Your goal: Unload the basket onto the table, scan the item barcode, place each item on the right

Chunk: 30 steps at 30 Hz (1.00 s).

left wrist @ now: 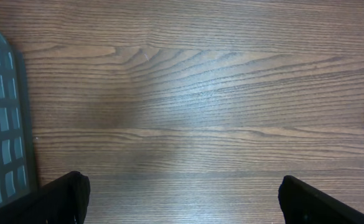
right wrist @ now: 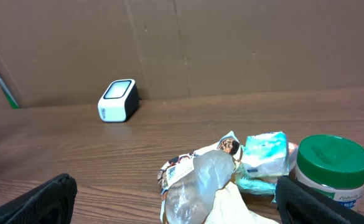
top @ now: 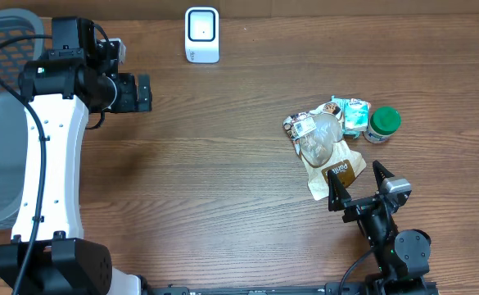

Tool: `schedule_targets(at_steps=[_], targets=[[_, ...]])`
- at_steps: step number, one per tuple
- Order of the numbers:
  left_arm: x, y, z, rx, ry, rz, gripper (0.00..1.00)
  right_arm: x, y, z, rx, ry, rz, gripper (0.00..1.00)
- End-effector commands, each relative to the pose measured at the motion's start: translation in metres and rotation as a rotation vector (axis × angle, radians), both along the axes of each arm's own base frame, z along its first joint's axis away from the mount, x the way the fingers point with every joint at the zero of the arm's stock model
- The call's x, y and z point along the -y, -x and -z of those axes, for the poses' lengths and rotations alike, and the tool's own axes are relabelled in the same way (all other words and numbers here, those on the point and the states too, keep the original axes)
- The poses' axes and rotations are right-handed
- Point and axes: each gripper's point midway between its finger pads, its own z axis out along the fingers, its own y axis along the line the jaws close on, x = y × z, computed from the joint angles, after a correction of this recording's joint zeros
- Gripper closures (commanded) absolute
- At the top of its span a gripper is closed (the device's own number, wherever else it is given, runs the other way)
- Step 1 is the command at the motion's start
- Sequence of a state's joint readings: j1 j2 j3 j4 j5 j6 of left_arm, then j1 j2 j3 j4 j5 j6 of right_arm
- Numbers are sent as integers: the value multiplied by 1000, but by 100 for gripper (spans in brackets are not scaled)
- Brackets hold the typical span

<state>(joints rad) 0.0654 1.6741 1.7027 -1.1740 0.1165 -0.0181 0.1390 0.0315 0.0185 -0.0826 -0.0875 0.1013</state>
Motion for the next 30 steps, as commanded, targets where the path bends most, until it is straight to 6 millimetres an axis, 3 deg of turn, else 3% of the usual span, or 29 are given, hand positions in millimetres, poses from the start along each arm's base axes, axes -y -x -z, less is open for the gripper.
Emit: schedule_targets(at_steps=[1,30], targets=[[0,-4,-4,17,-5,19,1,1,0,0,10,-1,8,0],[0,-4,-4,17,-5,19,1,1,1,-3,25,-3,8,0]])
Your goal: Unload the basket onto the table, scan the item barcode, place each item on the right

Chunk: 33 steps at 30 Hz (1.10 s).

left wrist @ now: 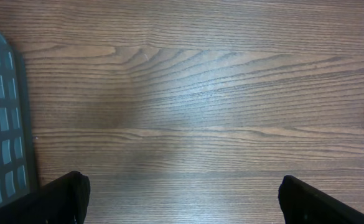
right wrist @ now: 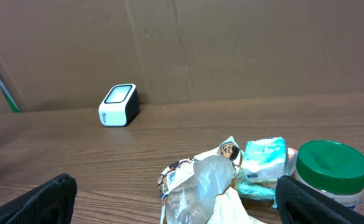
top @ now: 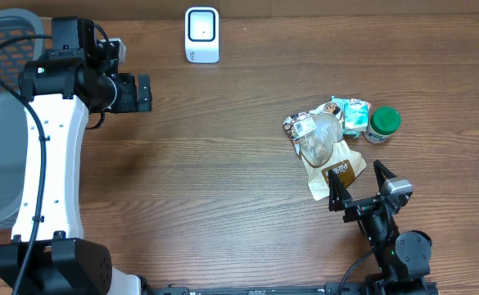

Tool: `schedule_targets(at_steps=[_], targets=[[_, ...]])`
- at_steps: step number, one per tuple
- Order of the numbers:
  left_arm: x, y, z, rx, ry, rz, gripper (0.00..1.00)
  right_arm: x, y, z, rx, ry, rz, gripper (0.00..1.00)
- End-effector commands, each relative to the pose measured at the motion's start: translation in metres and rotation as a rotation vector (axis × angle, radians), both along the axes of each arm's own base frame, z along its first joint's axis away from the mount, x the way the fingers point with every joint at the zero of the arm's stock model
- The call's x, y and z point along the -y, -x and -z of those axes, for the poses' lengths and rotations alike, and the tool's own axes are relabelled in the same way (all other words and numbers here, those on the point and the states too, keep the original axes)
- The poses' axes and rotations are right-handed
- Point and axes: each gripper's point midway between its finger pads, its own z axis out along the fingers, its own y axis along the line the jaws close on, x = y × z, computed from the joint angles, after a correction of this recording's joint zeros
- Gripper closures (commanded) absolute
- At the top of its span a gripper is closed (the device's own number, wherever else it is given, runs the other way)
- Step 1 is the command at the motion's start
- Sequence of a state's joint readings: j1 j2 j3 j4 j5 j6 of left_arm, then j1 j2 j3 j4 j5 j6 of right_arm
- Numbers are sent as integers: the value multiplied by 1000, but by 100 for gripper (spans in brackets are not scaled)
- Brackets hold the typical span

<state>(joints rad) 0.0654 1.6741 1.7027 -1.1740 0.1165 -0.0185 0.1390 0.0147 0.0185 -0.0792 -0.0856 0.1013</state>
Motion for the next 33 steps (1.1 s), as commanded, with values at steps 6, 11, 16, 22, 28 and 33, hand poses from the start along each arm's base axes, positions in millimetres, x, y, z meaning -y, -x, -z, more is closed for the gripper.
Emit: schedule_targets(at_steps=[6,11,16,22,28,33], targets=[[1,-4,-4,17,-5,20,0,1,0,2,5,-1,6,0],[0,-4,-5,19,-6,19,0,1,0,2,5,-1,6,0],[1,-2,-11,34,-7,20,1,1,0,2,5,-1,6,0],[9,9,-41,117,-12,38,0,1,0,2,5,0,6,0],[24,28,-81,230,-15,78,1,1,0,2,5,-1,6,0],[29,46,-109,313,-17,93,0,1,0,2,5,-1,6,0]])
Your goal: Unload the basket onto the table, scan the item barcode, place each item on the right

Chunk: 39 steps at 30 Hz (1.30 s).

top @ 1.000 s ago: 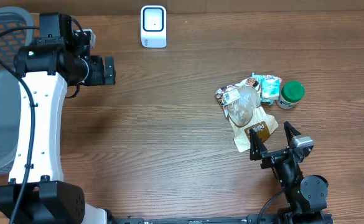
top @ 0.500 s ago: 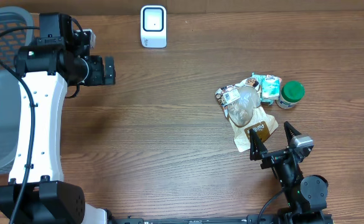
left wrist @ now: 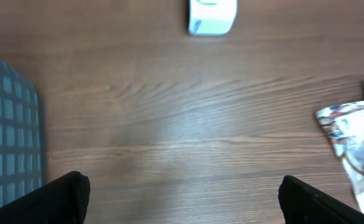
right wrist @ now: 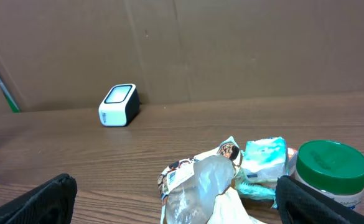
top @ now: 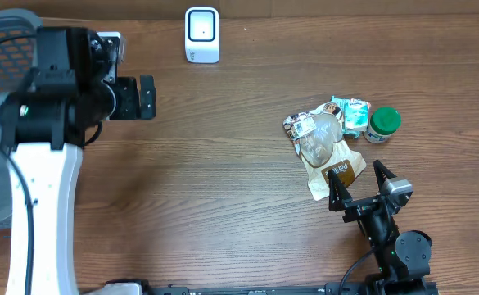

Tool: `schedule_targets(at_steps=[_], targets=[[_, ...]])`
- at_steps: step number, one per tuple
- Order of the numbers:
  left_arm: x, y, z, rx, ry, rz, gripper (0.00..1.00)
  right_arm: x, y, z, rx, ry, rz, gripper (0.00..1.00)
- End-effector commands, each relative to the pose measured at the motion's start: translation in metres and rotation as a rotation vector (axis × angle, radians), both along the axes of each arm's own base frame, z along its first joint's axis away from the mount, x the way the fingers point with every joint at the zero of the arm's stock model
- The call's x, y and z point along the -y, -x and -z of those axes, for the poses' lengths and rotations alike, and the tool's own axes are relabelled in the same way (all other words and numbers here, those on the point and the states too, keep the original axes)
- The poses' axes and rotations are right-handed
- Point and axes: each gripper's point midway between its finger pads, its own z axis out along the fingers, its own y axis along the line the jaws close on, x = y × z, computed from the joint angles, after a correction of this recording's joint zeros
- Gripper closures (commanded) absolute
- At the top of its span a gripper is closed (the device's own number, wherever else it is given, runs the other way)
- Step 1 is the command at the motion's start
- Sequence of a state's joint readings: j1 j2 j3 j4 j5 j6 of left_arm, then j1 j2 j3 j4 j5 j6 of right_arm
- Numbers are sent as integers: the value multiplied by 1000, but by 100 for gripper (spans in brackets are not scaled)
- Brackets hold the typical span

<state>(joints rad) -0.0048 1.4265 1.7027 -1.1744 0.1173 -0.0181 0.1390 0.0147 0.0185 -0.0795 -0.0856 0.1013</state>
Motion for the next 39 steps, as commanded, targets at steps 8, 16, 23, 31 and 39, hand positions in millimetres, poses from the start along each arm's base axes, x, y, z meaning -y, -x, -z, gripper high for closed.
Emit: schedule_targets(at_steps=[8,16,23,31,39], targets=[[-3,41,-29,117,-31,5,0,1,0,2,5,-1,6,0],[4,43,-19,377,-4,31,0,1,0,2,5,-1,6,0],[4,60,3,669,-6,29,0,1,0,2,5,-1,6,0],[0,87,56,905,-30,17,1,1,0,2,5,-1,6,0],[0,100,118,927,-37,19,1,1,0,2,5,0,6,0]])
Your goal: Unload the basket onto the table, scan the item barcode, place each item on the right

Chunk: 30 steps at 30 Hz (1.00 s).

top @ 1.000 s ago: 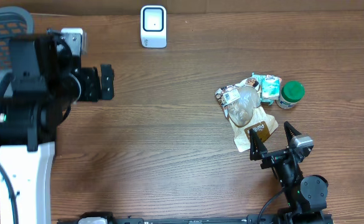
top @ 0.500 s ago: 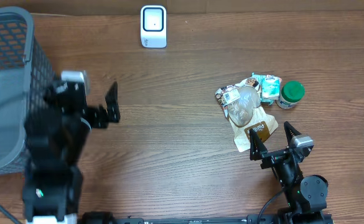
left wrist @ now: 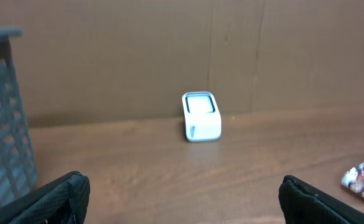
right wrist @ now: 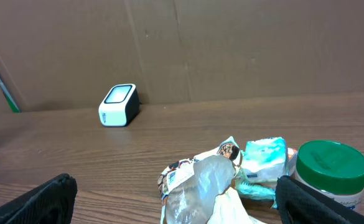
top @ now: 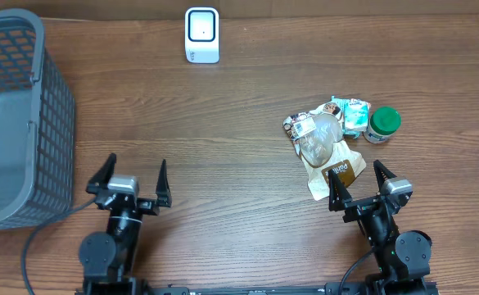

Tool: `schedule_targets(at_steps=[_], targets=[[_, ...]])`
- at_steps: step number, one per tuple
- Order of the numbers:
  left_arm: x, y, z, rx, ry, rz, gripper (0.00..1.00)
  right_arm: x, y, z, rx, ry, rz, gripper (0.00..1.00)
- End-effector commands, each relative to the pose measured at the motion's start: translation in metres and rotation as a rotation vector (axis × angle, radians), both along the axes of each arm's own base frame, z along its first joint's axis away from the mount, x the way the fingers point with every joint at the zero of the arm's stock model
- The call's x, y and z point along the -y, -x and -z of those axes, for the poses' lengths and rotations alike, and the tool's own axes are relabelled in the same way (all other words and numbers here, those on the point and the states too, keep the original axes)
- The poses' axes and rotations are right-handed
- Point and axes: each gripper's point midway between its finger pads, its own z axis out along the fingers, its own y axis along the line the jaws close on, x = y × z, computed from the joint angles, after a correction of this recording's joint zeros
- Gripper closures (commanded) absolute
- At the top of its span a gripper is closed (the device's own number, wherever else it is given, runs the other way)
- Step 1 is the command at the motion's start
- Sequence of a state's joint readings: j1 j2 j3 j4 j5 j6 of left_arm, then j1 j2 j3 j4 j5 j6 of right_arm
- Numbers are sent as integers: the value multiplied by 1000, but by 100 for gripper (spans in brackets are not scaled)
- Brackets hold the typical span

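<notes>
The white barcode scanner [top: 201,34] stands at the table's back edge; it also shows in the left wrist view [left wrist: 201,116] and the right wrist view [right wrist: 117,104]. A pile of snack packets [top: 319,138] lies at the right, with a teal pack [top: 354,115] and a green-lidded jar [top: 382,124] beside it. My left gripper [top: 133,182] sits low at the front left, open and holding nothing. My right gripper [top: 360,187] sits at the front right, open, just in front of the pile [right wrist: 213,180].
A grey mesh basket [top: 59,106] fills the back left corner, and its wall shows in the left wrist view [left wrist: 4,137]. A brown cardboard wall [left wrist: 231,50] runs behind the table. A brown paper bag [top: 341,174] lies on the near side of the pile.
My left arm was stretched high over the table's back left by the basket. Now it is folded down at the front left, gripper open and facing the scanner. The right arm is unchanged.
At the first two moments my left arm reached over the back left, its camera looking down on bare wood. Then it stood higher, seeing the scanner and packets from above. Now it rests at the front edge. The items and right arm stayed put.
</notes>
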<state>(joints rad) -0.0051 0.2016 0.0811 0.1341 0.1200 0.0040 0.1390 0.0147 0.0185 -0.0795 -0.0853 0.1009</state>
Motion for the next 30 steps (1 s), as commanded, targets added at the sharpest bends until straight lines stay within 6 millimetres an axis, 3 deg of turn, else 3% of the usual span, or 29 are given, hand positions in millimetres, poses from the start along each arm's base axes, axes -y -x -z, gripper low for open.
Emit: schedule_targets(at_steps=[1,8,30], targets=[[0,3,15,12,-30,-4,0,1,0,2,5,-1,5,0],[-1,11,42,-69,-109,-1,0,1,0,2,5,-1,5,0],[-3,11,42,-72,-98,-14,0,1,0,2,5,-1,5,0]])
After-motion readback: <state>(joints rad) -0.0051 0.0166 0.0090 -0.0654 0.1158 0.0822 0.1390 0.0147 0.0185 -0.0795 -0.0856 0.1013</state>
